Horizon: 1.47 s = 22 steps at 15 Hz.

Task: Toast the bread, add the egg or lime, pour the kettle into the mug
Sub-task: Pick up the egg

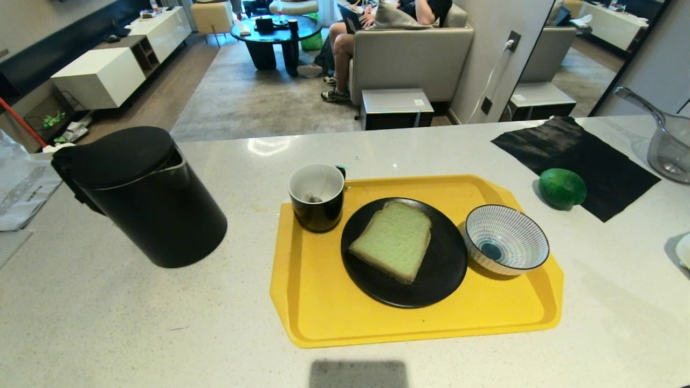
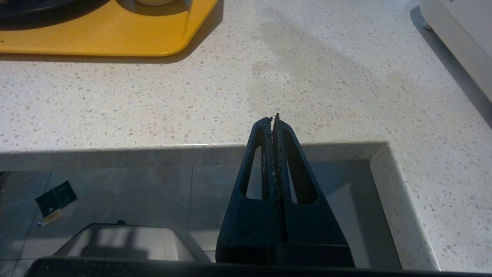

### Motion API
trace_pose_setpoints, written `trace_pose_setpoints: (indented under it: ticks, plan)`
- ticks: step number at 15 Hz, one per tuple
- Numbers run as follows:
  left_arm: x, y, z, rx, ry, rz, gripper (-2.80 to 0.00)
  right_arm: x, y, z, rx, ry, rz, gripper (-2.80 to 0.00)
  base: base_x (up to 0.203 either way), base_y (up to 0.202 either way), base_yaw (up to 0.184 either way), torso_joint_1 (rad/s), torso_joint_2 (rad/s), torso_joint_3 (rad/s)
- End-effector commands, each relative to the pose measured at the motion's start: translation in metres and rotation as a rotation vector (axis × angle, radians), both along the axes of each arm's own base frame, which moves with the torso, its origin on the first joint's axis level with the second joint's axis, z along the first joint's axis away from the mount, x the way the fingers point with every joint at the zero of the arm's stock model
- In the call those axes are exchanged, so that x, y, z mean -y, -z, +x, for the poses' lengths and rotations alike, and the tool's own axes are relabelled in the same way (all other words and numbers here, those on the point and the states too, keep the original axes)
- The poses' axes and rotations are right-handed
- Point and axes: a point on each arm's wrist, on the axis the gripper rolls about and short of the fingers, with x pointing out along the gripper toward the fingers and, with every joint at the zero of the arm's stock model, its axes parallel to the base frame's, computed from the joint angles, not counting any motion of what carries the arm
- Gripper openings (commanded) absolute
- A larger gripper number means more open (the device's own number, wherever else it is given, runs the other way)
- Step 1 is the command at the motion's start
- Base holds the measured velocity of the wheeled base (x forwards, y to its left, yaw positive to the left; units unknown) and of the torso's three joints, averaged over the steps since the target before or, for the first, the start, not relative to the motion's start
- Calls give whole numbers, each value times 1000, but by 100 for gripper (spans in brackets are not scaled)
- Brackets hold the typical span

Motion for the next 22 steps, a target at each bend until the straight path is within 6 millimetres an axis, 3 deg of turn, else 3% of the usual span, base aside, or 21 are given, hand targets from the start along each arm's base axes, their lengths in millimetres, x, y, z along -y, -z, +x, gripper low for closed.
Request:
trace_pose_setpoints:
  ticks: [1,16,22]
  plan:
    - [0,5,1,-15,-1,0,-280,0,0,0,-1,0,0,-280,0,0,0,0,0,0]
    - [0,4,1,-14,0,0,-280,0,0,0,-1,-2,-3,-280,0,0,0,0,0,0]
    - [0,5,1,-16,0,-1,-280,0,0,0,-1,-3,-4,-280,-140,0,-1,2,3,6]
